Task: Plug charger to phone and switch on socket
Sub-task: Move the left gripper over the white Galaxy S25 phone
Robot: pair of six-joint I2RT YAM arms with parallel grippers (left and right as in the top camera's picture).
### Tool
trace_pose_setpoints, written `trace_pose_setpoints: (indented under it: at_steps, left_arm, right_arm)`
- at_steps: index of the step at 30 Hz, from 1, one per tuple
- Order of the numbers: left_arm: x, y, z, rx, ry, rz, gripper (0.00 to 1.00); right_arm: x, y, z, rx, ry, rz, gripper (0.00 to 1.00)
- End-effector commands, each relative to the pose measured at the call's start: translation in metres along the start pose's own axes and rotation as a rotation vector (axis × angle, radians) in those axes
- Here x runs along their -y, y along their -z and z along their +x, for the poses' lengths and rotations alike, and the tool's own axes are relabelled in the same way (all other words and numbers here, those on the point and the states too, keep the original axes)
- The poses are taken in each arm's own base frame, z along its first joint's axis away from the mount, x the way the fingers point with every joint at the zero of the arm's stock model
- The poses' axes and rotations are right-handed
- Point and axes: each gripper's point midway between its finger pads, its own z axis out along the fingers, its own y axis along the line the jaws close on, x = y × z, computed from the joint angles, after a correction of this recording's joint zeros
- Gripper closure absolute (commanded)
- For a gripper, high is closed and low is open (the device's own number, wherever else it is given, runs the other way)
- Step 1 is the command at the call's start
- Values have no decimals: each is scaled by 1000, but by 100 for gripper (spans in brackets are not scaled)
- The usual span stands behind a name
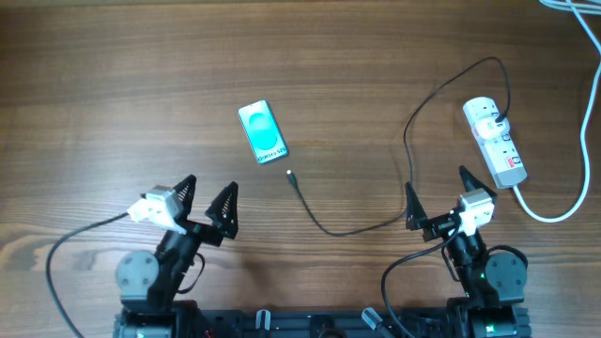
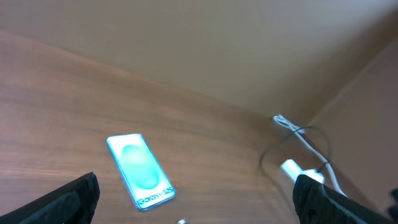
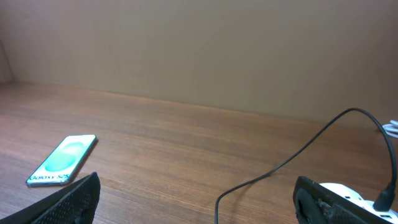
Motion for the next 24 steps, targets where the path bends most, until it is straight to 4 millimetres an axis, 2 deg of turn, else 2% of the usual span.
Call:
trace_pose_setpoints:
  at_steps: [1,6,9,12,16,21,24]
  left_arm:
    - [27,1,-32,-48,28,28,0]
    - [57,-12,-64,-264,112,30,0]
    - [55,-23,-67,-420,198,-46,0]
    - [49,-32,-54,-536,269,-79,0]
    - [36,-42,-27,-660,345,-116,0]
    - [23,-48,-7,-746,398,-165,0]
    - [21,-46,-2,-767,410,-178,0]
  right_arm:
    - [3,0,0,0,18,18,0]
    - [3,0,0,0,17,18,0]
    - [3,0,0,-1,18,18,0]
    - [3,0,0,-1,18,18,0]
    - [3,0,0,0,18,18,0]
    - [3,0,0,0,17,18,0]
    - [3,0,0,0,18,18,0]
